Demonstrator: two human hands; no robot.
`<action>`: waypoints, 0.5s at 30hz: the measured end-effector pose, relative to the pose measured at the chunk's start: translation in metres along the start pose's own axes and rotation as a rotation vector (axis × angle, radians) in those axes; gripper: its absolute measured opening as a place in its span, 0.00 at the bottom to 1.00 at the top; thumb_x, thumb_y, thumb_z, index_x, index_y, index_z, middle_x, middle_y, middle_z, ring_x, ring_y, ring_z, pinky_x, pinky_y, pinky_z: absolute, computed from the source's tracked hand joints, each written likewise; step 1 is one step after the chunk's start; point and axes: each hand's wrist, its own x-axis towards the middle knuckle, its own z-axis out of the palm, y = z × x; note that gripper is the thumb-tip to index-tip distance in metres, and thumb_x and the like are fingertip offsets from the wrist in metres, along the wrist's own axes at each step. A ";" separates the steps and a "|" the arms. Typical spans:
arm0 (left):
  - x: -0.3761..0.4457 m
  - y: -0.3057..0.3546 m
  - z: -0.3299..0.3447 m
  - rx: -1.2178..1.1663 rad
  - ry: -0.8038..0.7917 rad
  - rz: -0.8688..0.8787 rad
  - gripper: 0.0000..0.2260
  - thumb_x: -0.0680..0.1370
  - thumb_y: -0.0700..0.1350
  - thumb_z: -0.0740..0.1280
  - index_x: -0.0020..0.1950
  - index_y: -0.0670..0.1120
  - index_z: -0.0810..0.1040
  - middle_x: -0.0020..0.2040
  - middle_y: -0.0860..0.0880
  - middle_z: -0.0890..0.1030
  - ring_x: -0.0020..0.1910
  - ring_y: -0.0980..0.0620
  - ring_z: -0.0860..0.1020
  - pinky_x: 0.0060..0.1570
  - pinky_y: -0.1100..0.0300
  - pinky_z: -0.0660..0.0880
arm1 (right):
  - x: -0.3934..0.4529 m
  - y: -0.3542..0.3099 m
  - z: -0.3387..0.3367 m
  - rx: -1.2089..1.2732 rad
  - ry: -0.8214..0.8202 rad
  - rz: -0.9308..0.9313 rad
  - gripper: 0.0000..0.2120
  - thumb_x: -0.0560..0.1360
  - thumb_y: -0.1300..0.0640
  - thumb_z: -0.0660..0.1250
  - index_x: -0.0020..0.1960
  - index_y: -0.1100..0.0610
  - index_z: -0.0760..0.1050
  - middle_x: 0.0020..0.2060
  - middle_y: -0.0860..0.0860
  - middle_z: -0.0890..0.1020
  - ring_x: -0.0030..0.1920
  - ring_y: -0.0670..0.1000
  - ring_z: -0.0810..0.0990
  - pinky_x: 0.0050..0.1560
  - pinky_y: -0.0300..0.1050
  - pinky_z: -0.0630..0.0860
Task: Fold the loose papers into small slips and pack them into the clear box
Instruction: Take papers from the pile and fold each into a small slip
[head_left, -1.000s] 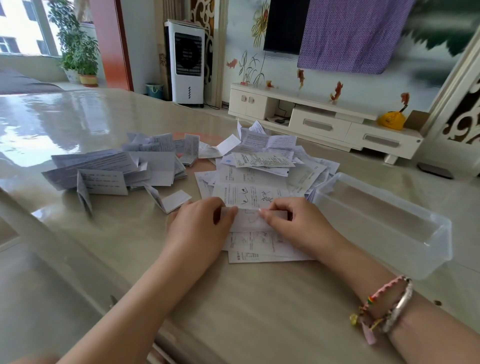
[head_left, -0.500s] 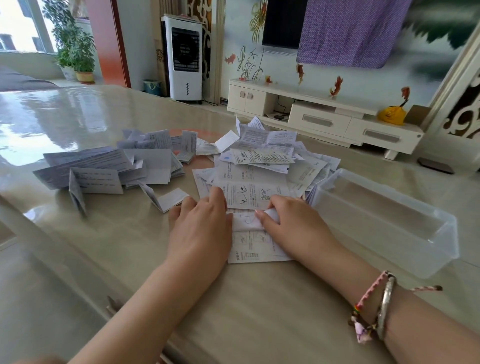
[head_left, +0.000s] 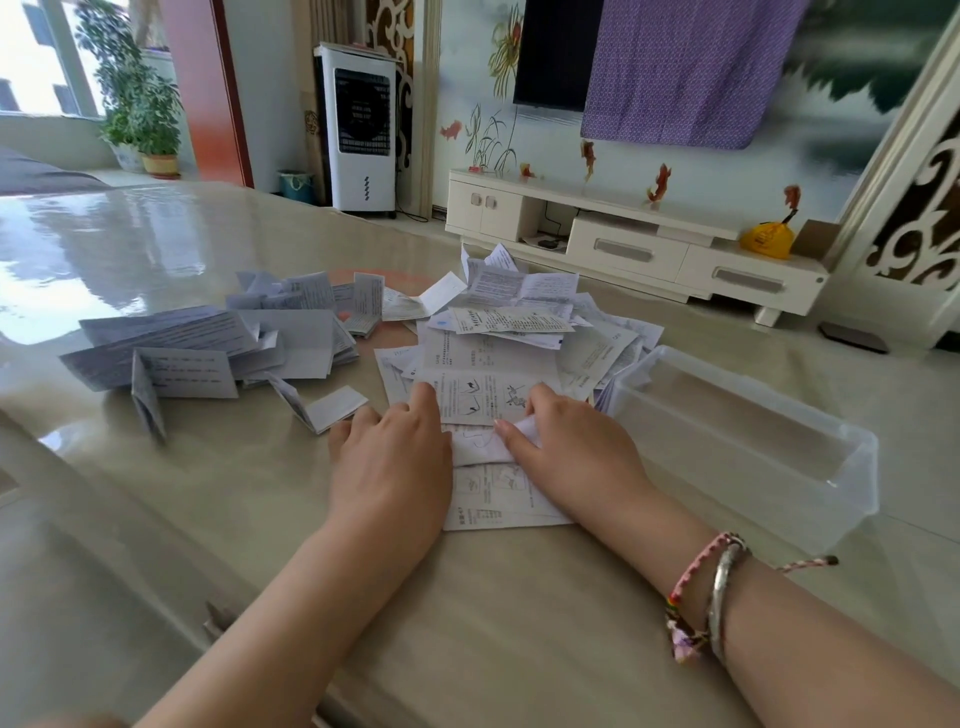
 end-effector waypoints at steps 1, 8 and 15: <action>0.000 0.000 0.000 0.007 0.006 0.004 0.03 0.82 0.49 0.53 0.52 0.50 0.62 0.57 0.49 0.78 0.58 0.43 0.70 0.58 0.50 0.62 | -0.001 0.000 0.000 0.005 0.015 -0.001 0.18 0.79 0.39 0.56 0.52 0.55 0.64 0.45 0.49 0.75 0.49 0.54 0.78 0.39 0.45 0.66; -0.002 -0.001 0.000 0.026 0.031 0.027 0.05 0.82 0.50 0.54 0.53 0.50 0.63 0.56 0.50 0.78 0.59 0.44 0.71 0.57 0.51 0.63 | -0.011 -0.005 0.000 -0.030 0.201 -0.157 0.28 0.71 0.40 0.67 0.59 0.59 0.65 0.53 0.54 0.70 0.52 0.56 0.72 0.50 0.50 0.71; -0.003 -0.003 -0.001 -0.021 0.091 0.102 0.06 0.81 0.50 0.57 0.56 0.51 0.64 0.57 0.52 0.69 0.58 0.47 0.70 0.57 0.54 0.63 | -0.012 0.015 -0.010 -0.031 0.081 -0.060 0.12 0.76 0.54 0.61 0.54 0.53 0.60 0.52 0.51 0.67 0.53 0.53 0.69 0.52 0.47 0.69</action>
